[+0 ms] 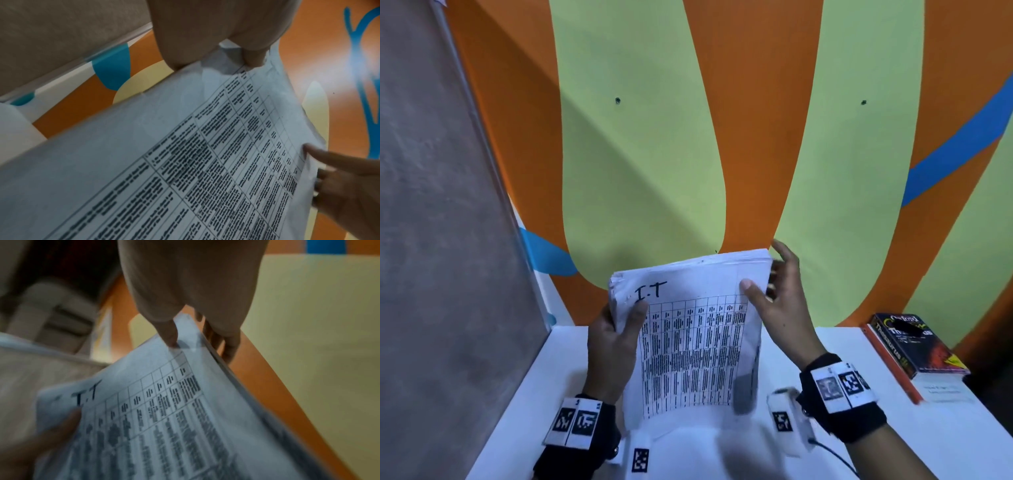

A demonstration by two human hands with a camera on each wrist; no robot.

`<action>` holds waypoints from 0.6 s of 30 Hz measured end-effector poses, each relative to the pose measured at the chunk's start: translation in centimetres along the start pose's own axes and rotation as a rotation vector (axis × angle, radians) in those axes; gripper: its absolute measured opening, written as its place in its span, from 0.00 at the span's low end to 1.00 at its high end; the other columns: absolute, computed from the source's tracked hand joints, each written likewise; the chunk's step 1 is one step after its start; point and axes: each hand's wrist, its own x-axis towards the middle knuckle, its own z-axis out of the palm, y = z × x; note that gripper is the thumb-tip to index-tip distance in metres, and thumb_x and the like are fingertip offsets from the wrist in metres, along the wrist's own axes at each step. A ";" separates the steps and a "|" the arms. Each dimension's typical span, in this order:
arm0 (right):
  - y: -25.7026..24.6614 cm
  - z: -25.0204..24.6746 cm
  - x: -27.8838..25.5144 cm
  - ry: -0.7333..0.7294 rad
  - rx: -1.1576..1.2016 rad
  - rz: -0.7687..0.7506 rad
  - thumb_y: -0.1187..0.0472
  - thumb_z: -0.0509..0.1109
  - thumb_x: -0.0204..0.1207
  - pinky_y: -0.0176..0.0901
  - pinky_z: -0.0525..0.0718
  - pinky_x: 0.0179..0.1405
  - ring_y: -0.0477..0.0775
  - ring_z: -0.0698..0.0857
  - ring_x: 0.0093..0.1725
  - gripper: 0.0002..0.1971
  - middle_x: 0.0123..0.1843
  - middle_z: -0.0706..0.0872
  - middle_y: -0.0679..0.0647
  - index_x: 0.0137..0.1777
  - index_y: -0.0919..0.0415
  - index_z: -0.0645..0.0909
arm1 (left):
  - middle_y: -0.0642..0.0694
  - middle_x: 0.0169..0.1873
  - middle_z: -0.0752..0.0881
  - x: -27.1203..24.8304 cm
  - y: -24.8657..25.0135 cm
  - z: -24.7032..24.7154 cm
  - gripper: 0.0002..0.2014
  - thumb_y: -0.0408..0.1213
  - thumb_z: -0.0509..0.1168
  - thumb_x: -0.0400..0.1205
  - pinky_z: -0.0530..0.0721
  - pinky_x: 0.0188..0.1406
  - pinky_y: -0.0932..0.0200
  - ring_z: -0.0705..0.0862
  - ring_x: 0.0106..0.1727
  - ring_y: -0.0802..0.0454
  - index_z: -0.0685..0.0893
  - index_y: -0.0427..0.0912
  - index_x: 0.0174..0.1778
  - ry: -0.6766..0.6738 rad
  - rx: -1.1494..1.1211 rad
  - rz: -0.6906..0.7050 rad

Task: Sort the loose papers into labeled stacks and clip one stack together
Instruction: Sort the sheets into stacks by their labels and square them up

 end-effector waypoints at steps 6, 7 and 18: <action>-0.1 1.3 -0.9 -0.009 0.005 0.027 0.70 0.62 0.81 0.41 0.80 0.62 0.41 0.83 0.55 0.17 0.56 0.84 0.46 0.66 0.54 0.71 | 0.73 0.38 0.88 0.5 1.4 0.6 0.12 0.56 0.71 0.73 0.79 0.40 0.77 0.84 0.41 0.75 0.82 0.55 0.45 0.014 -0.023 0.043; -0.6 1.2 -0.7 0.008 0.021 0.006 0.70 0.62 0.81 0.33 0.79 0.56 0.36 0.83 0.52 0.16 0.54 0.84 0.43 0.65 0.55 0.71 | 0.71 0.41 0.89 0.7 1.5 0.5 0.14 0.54 0.73 0.71 0.81 0.43 0.74 0.86 0.44 0.72 0.83 0.53 0.47 0.015 -0.057 0.045; 3.6 1.4 -4.0 -0.029 0.032 0.195 0.74 0.66 0.78 0.33 0.81 0.55 0.37 0.86 0.55 0.19 0.53 0.90 0.39 0.61 0.51 0.79 | 0.60 0.43 0.92 -0.3 -0.2 -0.8 0.16 0.51 0.78 0.67 0.86 0.49 0.58 0.90 0.47 0.60 0.90 0.46 0.45 -0.161 -0.065 -0.162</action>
